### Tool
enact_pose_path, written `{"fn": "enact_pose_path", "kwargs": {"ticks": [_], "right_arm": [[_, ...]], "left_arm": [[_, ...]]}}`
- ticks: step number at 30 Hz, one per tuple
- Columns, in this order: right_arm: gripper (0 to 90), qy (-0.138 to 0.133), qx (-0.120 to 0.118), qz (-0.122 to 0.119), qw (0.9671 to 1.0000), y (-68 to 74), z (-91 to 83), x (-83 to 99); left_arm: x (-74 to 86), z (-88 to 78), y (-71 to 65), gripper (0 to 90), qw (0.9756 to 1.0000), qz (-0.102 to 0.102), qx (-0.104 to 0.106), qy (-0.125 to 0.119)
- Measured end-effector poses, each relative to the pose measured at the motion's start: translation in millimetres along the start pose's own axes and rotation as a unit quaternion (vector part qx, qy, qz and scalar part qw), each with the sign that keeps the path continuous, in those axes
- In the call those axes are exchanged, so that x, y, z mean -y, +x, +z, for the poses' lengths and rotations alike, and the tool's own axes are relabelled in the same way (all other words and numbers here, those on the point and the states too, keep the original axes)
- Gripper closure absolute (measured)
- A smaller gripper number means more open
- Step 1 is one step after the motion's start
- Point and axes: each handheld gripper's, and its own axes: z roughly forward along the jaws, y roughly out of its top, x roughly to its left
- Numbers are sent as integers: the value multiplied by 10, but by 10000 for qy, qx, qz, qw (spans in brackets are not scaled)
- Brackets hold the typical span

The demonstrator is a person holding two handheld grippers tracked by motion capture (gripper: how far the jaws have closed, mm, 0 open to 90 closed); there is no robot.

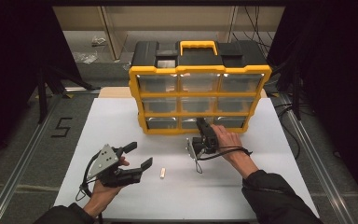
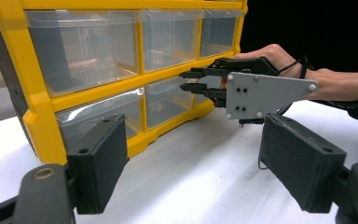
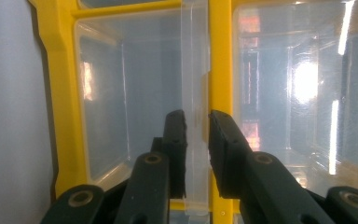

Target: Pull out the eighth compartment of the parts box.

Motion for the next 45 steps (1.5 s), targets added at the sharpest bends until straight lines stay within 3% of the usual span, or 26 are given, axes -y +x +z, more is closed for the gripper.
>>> {"fn": "enact_pose_path", "kwargs": {"ticks": [13, 45], "right_arm": [[784, -14, 6, -120, 9999, -12, -14, -6], [785, -226, -23, -203, 9995, 46, -327, 0]], "left_arm": [[1, 3, -2, 221, 10000, 7, 6, 10], [-1, 2, -7, 221, 10000, 44, -8, 31]]}}
